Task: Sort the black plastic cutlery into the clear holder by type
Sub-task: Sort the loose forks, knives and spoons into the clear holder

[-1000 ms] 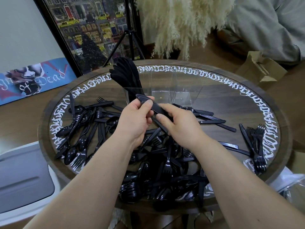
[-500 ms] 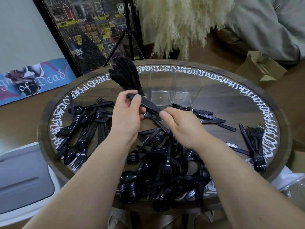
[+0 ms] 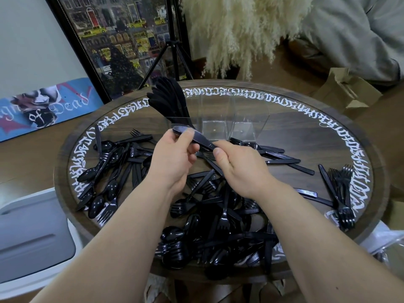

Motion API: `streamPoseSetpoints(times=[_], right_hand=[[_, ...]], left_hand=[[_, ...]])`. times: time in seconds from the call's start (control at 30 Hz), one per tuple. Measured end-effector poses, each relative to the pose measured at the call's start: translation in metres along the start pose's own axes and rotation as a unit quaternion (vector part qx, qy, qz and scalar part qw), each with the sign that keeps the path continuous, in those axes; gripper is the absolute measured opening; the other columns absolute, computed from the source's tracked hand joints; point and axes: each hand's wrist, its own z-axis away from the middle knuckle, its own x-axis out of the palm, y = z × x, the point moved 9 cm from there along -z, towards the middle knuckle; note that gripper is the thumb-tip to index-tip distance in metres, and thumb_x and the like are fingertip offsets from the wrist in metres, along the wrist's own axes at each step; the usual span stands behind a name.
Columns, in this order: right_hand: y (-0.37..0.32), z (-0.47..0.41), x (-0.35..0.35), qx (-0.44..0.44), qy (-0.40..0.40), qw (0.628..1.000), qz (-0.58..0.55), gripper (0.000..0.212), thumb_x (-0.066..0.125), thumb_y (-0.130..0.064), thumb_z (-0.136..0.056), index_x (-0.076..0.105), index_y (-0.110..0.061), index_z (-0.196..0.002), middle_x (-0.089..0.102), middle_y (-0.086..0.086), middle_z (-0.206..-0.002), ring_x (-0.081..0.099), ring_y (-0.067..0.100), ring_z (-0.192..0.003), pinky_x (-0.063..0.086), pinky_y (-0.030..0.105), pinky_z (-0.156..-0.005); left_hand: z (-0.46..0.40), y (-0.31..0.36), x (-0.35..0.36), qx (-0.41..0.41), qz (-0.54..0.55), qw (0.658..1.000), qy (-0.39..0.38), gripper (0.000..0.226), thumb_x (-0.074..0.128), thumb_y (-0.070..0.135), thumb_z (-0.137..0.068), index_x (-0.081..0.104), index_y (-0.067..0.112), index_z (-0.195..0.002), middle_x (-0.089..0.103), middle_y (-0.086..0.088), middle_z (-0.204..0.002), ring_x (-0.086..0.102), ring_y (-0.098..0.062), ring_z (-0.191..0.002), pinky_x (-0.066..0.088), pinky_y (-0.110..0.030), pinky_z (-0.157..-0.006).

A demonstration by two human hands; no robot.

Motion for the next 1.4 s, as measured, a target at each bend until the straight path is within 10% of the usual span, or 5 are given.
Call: streamPoseSetpoints(times=[0.23,0.53,1.2,1.4], right_hand=[[-0.026,-0.003,-0.004,-0.036,0.011,0.999,-0.020,0.039,0.036,-0.037,-0.101,0.051,-0.026,-0.136,0.057,-0.006,-0.100,0.055,0.020,-0.102,0.042,0.032,-0.082],[-0.048,-0.055,-0.026,-0.037,0.009,0.991,0.127,0.046,0.037,-0.027,-0.100,0.036,-0.015,-0.145,0.042,-0.001,-0.146,0.029,0.025,-0.130,0.030,0.037,-0.109],[-0.037,-0.077,0.000,-0.037,-0.066,0.971,0.228,0.041,0.039,-0.023,-0.098,0.042,-0.018,-0.138,0.039,-0.002,-0.144,0.030,0.025,-0.126,0.035,0.038,-0.098],[-0.039,-0.077,-0.001,-0.042,-0.063,0.971,0.226,0.039,0.039,-0.022,-0.098,0.045,-0.017,-0.135,0.040,-0.001,-0.143,0.031,0.025,-0.126,0.036,0.039,-0.099]], left_hand=[[0.011,0.027,-0.020,0.026,-0.006,0.999,0.017,0.013,0.054,0.009,-0.095,0.057,0.018,-0.087,0.061,0.006,-0.075,0.047,-0.002,-0.058,0.035,-0.013,-0.046],[0.002,0.152,-0.057,0.250,-0.181,0.948,0.081,0.005,0.065,0.024,-0.084,0.063,0.029,-0.085,0.068,0.005,-0.085,0.061,-0.013,-0.080,0.045,-0.031,-0.073],[-0.054,0.150,-0.048,0.227,-0.192,0.954,0.032,0.013,0.064,0.013,-0.088,0.059,0.023,-0.081,0.062,0.006,-0.074,0.058,-0.009,-0.069,0.050,-0.035,-0.073],[-0.051,0.122,-0.041,0.224,-0.293,0.928,0.039,0.005,0.064,0.013,-0.088,0.064,0.017,-0.090,0.062,0.011,-0.081,0.054,0.007,-0.067,0.041,-0.008,-0.064]])
